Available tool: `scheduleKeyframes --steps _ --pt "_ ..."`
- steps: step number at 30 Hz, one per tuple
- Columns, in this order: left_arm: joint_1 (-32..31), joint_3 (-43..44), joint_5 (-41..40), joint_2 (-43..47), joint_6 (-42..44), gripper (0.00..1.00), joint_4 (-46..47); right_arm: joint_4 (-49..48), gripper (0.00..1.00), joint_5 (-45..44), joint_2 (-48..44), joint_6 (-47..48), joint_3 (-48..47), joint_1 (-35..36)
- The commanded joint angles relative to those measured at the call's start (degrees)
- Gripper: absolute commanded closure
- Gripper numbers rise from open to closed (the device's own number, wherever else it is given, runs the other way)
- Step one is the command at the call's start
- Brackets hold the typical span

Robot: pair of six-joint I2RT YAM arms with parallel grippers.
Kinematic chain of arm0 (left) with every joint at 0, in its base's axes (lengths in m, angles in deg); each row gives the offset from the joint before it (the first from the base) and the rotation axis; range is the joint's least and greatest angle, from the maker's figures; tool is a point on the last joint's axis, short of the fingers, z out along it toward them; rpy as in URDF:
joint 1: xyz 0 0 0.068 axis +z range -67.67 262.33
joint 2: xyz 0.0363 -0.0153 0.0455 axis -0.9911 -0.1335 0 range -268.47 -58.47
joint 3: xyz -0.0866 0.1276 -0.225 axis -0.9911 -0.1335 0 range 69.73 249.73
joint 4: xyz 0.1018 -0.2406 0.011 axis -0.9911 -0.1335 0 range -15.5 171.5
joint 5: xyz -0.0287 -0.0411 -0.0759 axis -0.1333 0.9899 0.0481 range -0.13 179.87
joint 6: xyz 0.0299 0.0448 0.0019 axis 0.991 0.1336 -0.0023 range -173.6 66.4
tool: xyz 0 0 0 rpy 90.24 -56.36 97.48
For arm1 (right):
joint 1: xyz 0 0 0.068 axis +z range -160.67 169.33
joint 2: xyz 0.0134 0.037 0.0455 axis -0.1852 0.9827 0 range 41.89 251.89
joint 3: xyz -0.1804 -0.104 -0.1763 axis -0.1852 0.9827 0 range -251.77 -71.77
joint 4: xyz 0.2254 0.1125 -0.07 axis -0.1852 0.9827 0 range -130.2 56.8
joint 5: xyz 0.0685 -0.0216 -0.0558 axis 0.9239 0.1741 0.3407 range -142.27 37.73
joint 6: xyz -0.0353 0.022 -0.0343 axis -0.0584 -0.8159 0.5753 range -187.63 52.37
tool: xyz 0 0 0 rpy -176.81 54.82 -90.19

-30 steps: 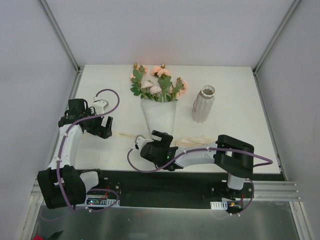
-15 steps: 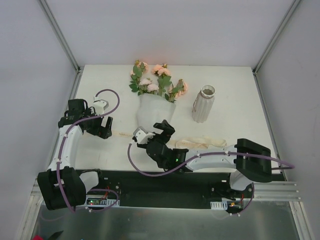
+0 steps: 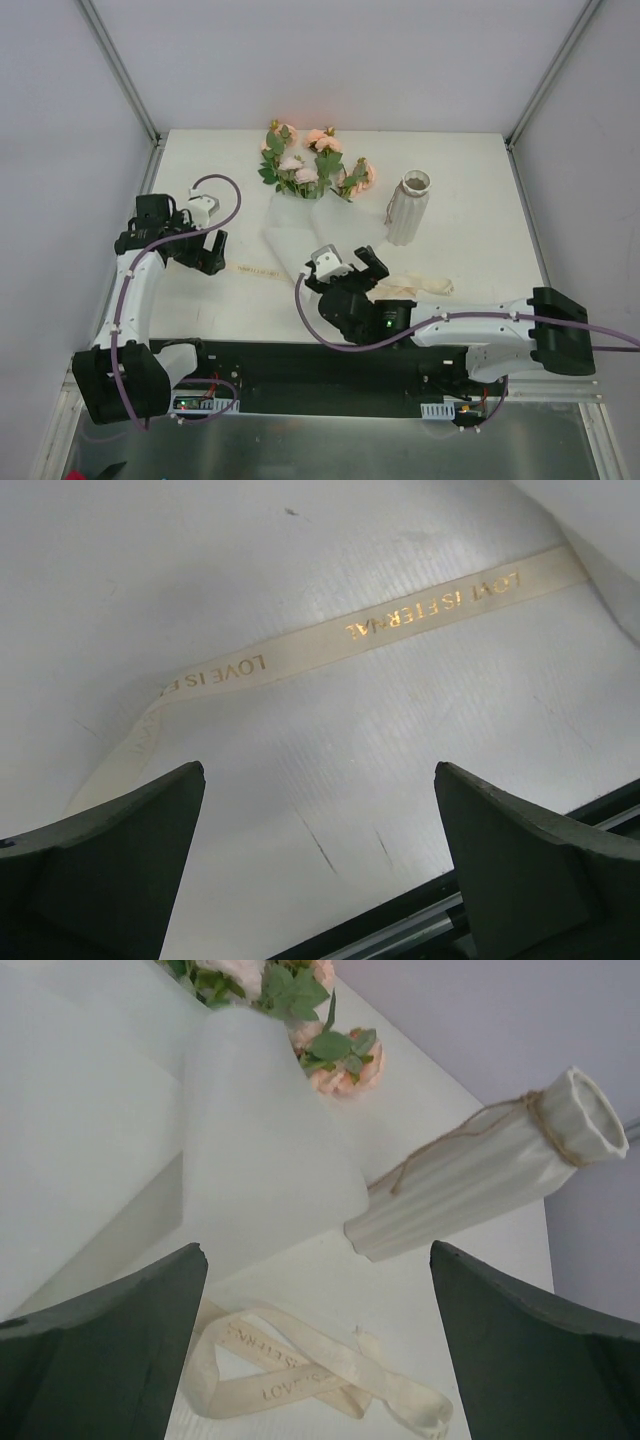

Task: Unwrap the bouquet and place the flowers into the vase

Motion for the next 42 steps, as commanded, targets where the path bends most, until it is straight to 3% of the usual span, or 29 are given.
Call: scheduleKeyframes --steps 1,3,5,7,8,9,12,17,22,28,31,38,42 --pt "-4.38 4.79 1.78 1.72 -1.35 0.01 -2.17 20.66 0.03 -6.29 -7.07 -21.26 -0.63 1.68" --pt "-9.3 6.46 0.9 1.37 -2.66 0.01 -2.08 32.39 0.03 -9.01 -8.93 -28.57 -1.68 3.35" --pt "-12.54 9.17 0.46 -0.63 -4.41 0.01 -2.17 42.17 0.03 -11.13 -10.87 -42.01 -4.56 4.32" --pt "-16.51 11.64 0.63 -3.27 -5.65 0.01 -2.08 60.53 0.03 -14.12 -11.49 -52.99 -7.38 5.56" --pt "-17.83 14.44 0.28 -6.59 -6.44 0.01 -2.08 67.38 0.03 -14.82 -11.23 -66.88 -10.97 5.73" --pt "-19.93 15.86 -0.33 -8.28 -6.71 0.01 -1.99 80.67 0.03 -15.7 -10.61 -73.29 -12.57 6.17" --pt "-24.68 20.96 -2.79 -15.49 -6.8 0.01 -0.94 97.26 0.03 -17.1 -6.58 -90.36 -18.09 8.1" --pt "-29.35 30.43 -2.01 -28.93 -6.62 0.01 -0.76 106.52 0.03 -19.65 2.74 -98.1 -25.14 9.51" --pt "-31.2 36.87 -2.36 -37.64 -6.1 0.01 -0.94 106.47 0.03 -20.89 0.31 -99.1 -27.0 9.95" --pt "-34.19 38.46 -2.62 -34.67 -4.87 0.01 -0.85 106.47 0.03 -21.77 -3.4 -98.66 -26.82 9.6" --pt "-36.12 39.33 -5.6 -37.54 -3.47 0.01 -0.15 106.47 0.03 -21.86 -3.58 -98.75 -26.91 8.9" --pt "-42.53 52.85 -10.96 -42.57 -3.64 0.01 -0.41 106.47 0.03 -20.1 -5.33 -101.56 -24.19 7.76" --pt "-46.14 54.37 -14.49 -42.22 -2.58 0.01 -0.32 106.47 0.03 -19.49 -7.09 -102.27 -22.26 7.14"
